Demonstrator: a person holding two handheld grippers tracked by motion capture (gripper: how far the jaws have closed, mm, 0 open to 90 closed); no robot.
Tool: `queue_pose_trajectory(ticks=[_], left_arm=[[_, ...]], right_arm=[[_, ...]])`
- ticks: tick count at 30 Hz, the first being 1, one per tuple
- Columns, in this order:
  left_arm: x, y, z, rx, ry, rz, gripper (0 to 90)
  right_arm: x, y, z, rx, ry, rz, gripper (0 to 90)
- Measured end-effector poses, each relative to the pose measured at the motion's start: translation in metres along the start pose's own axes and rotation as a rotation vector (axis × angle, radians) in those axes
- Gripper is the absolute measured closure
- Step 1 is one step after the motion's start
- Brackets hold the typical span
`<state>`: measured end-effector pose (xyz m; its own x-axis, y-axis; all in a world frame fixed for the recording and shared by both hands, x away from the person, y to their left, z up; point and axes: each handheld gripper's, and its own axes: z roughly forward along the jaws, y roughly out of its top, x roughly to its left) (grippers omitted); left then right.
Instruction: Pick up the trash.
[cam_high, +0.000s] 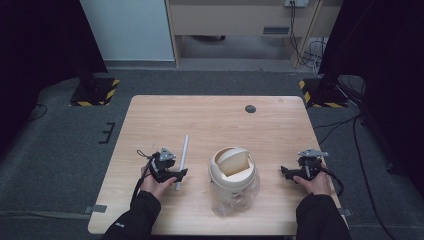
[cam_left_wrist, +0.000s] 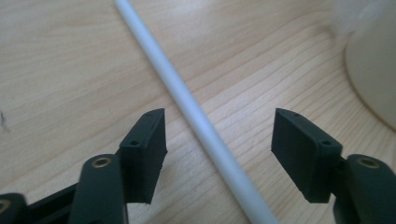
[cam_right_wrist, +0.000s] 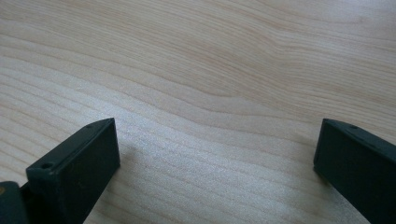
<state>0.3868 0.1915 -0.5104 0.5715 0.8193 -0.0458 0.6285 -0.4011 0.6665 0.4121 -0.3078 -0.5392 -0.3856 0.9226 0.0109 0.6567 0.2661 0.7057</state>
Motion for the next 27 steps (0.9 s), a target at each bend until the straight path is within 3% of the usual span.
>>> queue_pose_trajectory(ticks=[1, 7, 11, 17, 27], left_arm=[[0.0011, -0.0009, 0.0016, 0.024, 0.012, 0.001, 41.5], [0.0016, -0.0015, 0.0017, 0.05, 0.018, -0.004, 49.1], [0.0031, -0.0027, 0.0017, 0.092, 0.052, -0.004, 60.2], [0.006, -0.003, -0.0004, 0.103, 0.072, -0.025, 72.3], [0.008, -0.0041, -0.0025, 0.108, 0.076, -0.056, 78.7]], right_arm=[[0.0, 0.0, 0.0, 0.0, 0.0, 0.0, 0.6], [0.0, 0.0, 0.0, 0.0, 0.0, 0.0, 0.6], [0.0, 0.0, 0.0, 0.0, 0.0, 0.0, 0.6], [0.0, 0.0, 0.0, 0.0, 0.0, -0.001, 0.6], [0.0008, 0.0001, -0.0001, 0.001, -0.004, 0.006, 0.7]])
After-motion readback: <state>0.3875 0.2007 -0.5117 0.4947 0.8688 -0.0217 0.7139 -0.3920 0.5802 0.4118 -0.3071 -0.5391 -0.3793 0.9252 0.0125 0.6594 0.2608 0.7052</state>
